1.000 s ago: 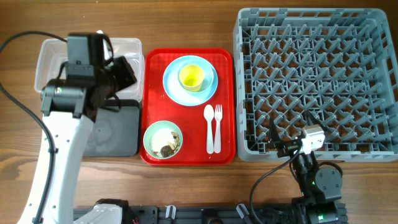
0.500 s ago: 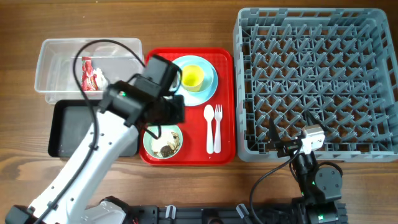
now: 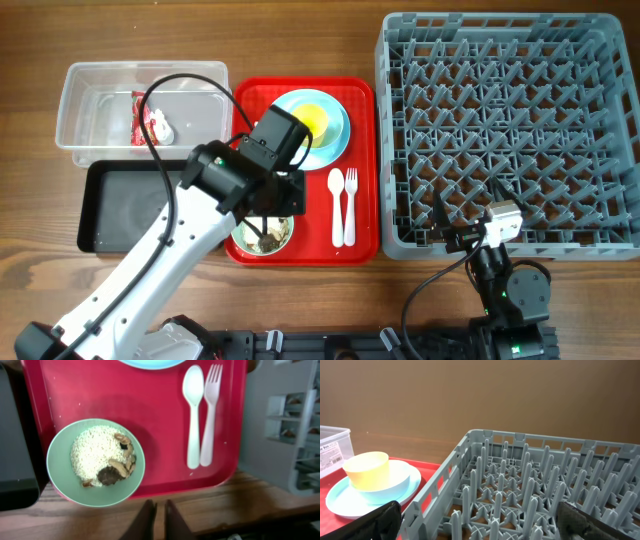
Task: Sort waste into correct bins and load items into the dishwasher rack
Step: 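Move the left gripper down to the rim of the green bowl, then grasp the green bowl rim with the left gripper and lift, then tip the green bowl over the black tray to dump the rice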
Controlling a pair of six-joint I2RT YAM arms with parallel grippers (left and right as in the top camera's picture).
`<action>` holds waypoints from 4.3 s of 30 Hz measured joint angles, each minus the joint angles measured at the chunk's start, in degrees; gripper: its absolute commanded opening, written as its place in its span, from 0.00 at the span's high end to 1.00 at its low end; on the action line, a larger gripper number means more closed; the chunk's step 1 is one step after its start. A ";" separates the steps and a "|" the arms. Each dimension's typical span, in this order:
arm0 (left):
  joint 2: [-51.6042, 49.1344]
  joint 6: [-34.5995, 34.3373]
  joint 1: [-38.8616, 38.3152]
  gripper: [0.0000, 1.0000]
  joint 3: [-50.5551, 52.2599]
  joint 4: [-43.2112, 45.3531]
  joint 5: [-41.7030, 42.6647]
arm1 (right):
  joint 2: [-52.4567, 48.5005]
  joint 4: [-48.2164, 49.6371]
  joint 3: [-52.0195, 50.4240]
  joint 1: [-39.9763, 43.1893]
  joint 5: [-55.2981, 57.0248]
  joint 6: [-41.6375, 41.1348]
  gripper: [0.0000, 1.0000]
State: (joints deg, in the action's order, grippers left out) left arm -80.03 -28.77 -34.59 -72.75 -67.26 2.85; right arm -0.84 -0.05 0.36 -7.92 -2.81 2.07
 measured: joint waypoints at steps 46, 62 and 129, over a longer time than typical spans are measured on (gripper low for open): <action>-7.28 -4.31 -3.56 0.82 26.43 29.59 -4.74 | 0.00 0.02 0.00 0.00 0.00 0.00 0.00; -2.75 -4.59 -3.63 0.96 20.98 25.46 -5.97 | 0.00 0.00 0.00 0.00 0.00 0.00 0.00; -5.27 21.44 83.69 0.96 26.80 34.38 85.59 | 0.00 0.00 0.00 0.00 0.00 0.00 0.00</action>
State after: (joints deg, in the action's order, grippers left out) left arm -85.30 -7.33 49.10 -45.95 -32.88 88.44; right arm -0.84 -0.05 0.36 -7.92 -2.81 2.07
